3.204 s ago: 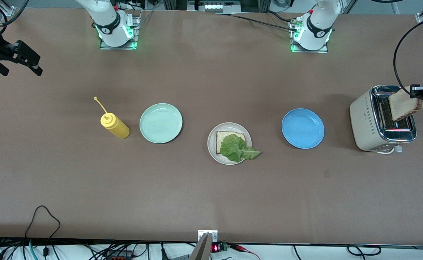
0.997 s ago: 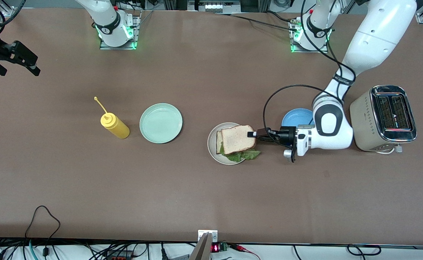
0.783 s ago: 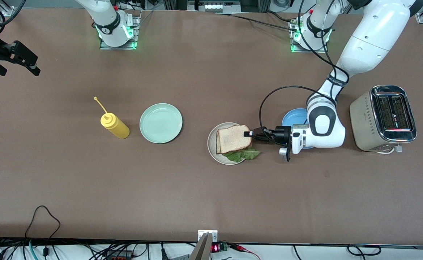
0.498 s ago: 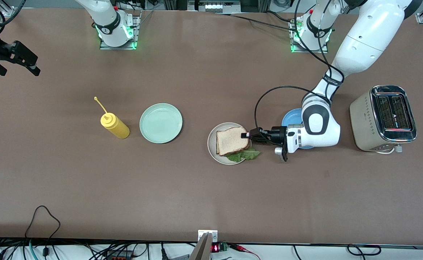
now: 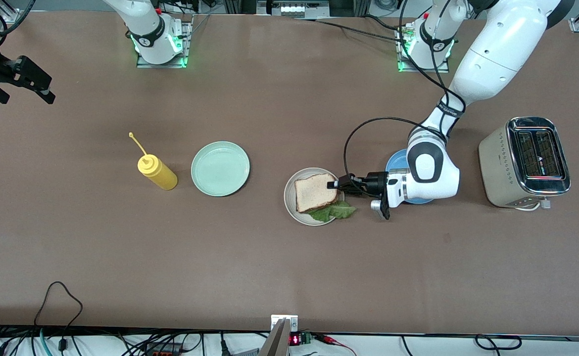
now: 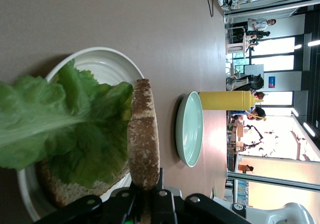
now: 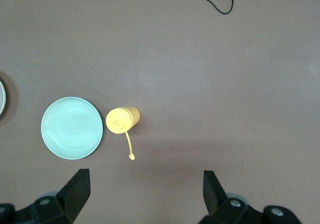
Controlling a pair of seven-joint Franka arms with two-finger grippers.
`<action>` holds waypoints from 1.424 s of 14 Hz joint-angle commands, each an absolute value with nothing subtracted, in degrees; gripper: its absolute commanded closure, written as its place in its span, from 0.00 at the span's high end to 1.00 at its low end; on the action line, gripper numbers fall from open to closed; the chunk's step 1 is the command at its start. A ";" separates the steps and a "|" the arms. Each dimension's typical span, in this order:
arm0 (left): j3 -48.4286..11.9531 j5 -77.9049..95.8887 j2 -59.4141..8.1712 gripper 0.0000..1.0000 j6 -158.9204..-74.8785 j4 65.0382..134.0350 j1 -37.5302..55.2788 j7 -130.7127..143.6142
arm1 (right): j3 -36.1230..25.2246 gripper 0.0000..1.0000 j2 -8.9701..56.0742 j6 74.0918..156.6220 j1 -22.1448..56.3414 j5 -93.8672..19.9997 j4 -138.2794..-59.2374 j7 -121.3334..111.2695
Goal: Make sandwich in beige plate with both arms
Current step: 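Lower the bread onto the lettuce and open the left gripper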
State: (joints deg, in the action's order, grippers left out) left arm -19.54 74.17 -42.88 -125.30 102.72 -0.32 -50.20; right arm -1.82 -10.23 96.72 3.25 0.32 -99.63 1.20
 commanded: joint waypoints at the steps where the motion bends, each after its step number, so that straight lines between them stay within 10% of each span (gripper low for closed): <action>1: -18.98 75.23 -42.71 0.63 -127.78 103.27 0.44 -51.68 | -1.67 1.00 -10.81 96.15 3.08 0.35 -99.40 1.14; 5: -18.98 75.23 -42.19 1.00 -129.02 103.36 0.53 -51.16 | -1.67 1.00 -10.90 96.07 3.08 0.26 -99.32 1.14; 20: -19.60 18.86 -25.94 1.00 -118.67 101.96 0.35 -3.20 | -1.85 1.00 -10.99 96.06 2.99 0.18 -99.32 0.70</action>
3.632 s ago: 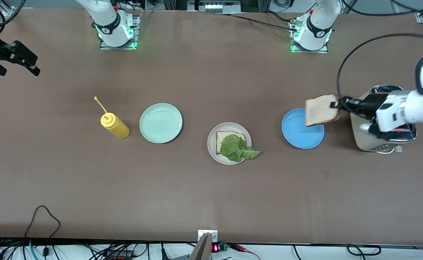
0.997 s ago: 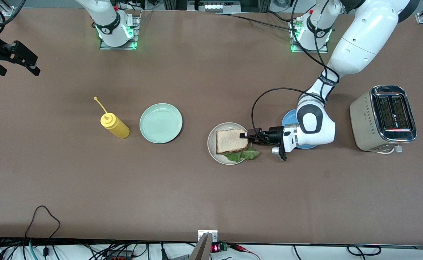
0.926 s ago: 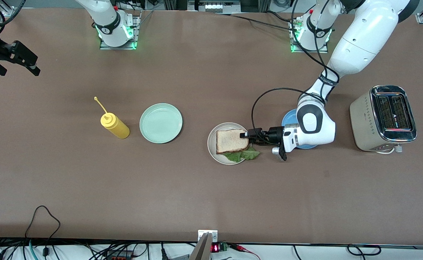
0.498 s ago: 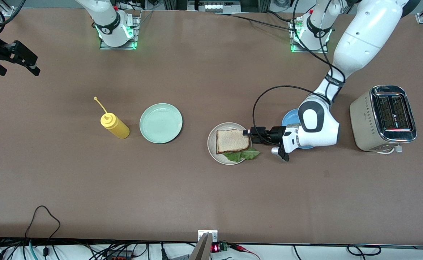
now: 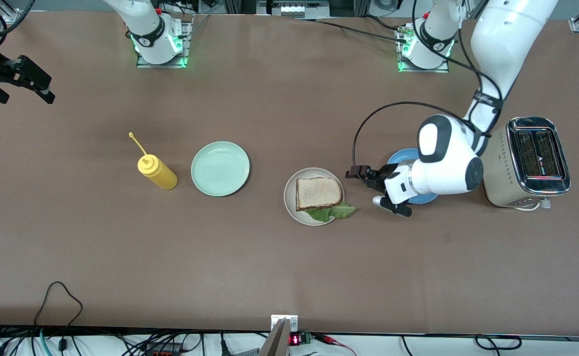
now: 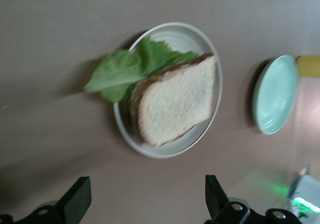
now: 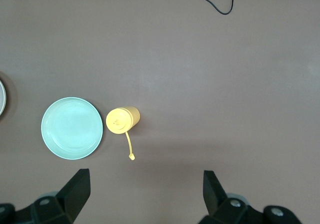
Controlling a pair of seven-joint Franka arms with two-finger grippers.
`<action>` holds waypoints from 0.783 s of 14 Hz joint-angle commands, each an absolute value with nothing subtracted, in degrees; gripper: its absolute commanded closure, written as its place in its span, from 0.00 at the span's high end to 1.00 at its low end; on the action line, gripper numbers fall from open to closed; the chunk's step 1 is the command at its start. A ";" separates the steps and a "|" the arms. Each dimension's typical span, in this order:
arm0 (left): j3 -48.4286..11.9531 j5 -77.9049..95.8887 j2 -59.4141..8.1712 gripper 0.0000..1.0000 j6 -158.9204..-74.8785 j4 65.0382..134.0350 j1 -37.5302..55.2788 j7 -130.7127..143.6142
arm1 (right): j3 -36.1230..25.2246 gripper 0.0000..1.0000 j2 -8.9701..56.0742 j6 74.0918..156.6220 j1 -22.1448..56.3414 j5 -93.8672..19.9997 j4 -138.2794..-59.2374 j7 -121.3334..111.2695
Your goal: Make sandwich in beige plate with both arms
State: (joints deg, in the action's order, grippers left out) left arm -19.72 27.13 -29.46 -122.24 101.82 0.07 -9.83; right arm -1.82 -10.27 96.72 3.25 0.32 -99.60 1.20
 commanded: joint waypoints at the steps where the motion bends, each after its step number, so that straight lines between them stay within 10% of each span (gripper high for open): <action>1: -19.69 14.89 -25.14 1.00 -117.17 101.87 0.44 -0.29 | -1.93 1.00 -10.90 96.15 2.99 0.18 -99.32 0.70; 11: -18.90 -3.43 -21.63 1.00 -90.39 88.18 -4.30 2.19 | -1.67 1.00 -10.29 95.54 3.34 0.17 -99.41 3.17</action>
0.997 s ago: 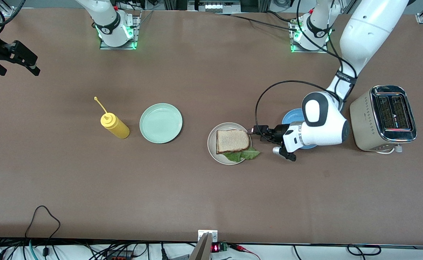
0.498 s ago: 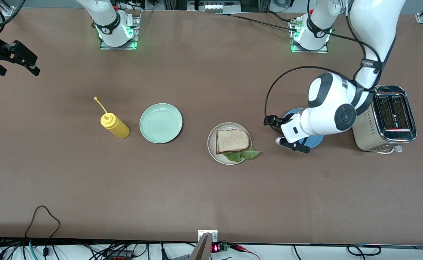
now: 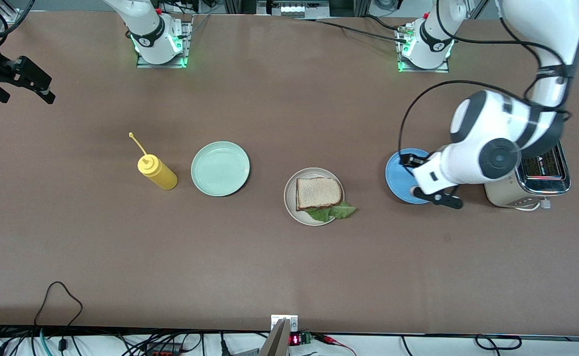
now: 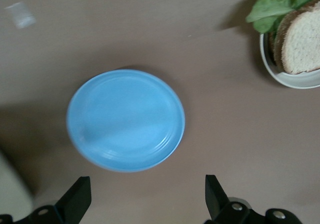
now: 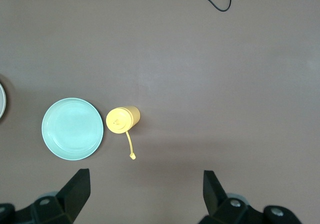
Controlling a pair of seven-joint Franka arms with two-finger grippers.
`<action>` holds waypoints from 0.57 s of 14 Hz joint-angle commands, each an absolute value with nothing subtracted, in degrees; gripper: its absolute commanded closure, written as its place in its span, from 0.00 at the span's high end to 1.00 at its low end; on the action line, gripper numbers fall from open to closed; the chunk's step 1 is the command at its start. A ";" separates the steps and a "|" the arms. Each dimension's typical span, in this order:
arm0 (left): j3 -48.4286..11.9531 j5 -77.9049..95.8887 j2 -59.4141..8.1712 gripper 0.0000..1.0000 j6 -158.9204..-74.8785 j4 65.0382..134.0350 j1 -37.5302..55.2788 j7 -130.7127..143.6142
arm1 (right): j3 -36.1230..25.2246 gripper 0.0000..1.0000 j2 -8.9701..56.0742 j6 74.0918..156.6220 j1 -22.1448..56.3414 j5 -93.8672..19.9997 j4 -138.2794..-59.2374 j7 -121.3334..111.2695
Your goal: Make sandwich in beige plate with both arms
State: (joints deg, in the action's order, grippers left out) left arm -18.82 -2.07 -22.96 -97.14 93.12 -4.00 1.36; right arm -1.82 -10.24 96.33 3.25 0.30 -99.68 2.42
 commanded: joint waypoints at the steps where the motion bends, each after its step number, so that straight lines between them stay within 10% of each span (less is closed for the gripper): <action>1: -18.81 -3.43 -21.36 1.00 -87.57 85.54 -4.39 2.20 | -1.58 1.00 -9.85 95.62 3.34 0.26 -99.14 2.90; 8: -8.84 -3.34 -10.93 1.00 -84.99 84.97 0.23 1.93 | -1.14 1.00 -3.61 94.39 3.43 0.09 -92.72 2.99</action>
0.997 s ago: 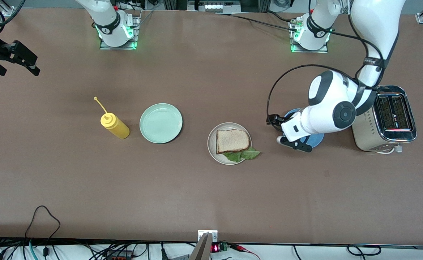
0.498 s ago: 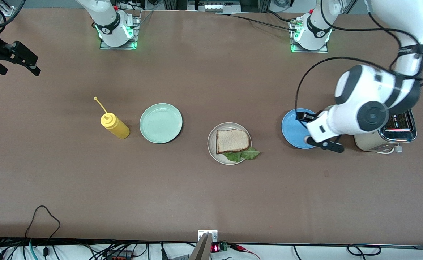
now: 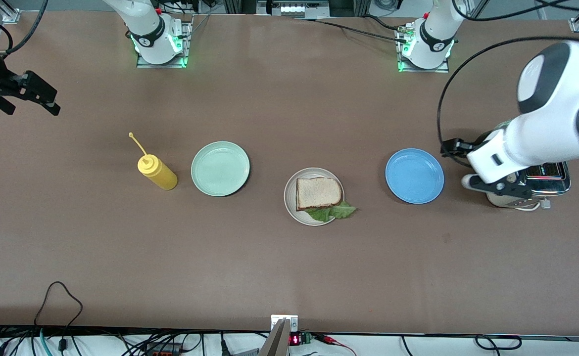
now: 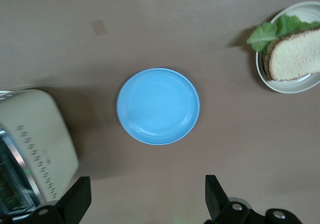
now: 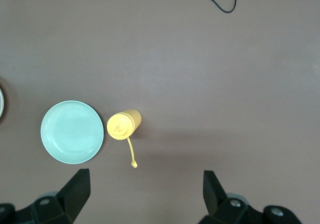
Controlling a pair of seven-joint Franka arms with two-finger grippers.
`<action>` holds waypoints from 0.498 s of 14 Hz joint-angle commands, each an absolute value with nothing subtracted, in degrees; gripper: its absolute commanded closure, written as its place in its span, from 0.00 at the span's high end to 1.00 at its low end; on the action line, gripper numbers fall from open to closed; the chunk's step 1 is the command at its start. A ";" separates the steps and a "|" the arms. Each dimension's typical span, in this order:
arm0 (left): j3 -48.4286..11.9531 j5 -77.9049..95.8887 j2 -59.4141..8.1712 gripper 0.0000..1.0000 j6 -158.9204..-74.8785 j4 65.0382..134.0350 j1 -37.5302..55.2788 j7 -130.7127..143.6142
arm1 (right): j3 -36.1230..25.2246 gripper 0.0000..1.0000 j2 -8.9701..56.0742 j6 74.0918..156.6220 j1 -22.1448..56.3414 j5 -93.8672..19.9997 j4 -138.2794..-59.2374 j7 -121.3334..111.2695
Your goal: Make sandwich in beige plate with both arms
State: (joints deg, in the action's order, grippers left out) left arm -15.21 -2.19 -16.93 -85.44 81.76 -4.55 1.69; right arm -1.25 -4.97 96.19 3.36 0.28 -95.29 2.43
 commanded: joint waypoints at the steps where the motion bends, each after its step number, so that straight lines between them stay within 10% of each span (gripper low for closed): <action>1: -6.01 -3.25 -8.55 1.00 -85.86 86.56 1.66 2.11 | -1.06 1.00 -3.17 94.48 3.60 0.09 -92.72 3.51; 7: -1.23 -3.43 4.12 1.00 -101.69 102.57 3.60 1.40 | -1.05 1.00 -2.99 93.78 3.52 0.00 -90.97 2.90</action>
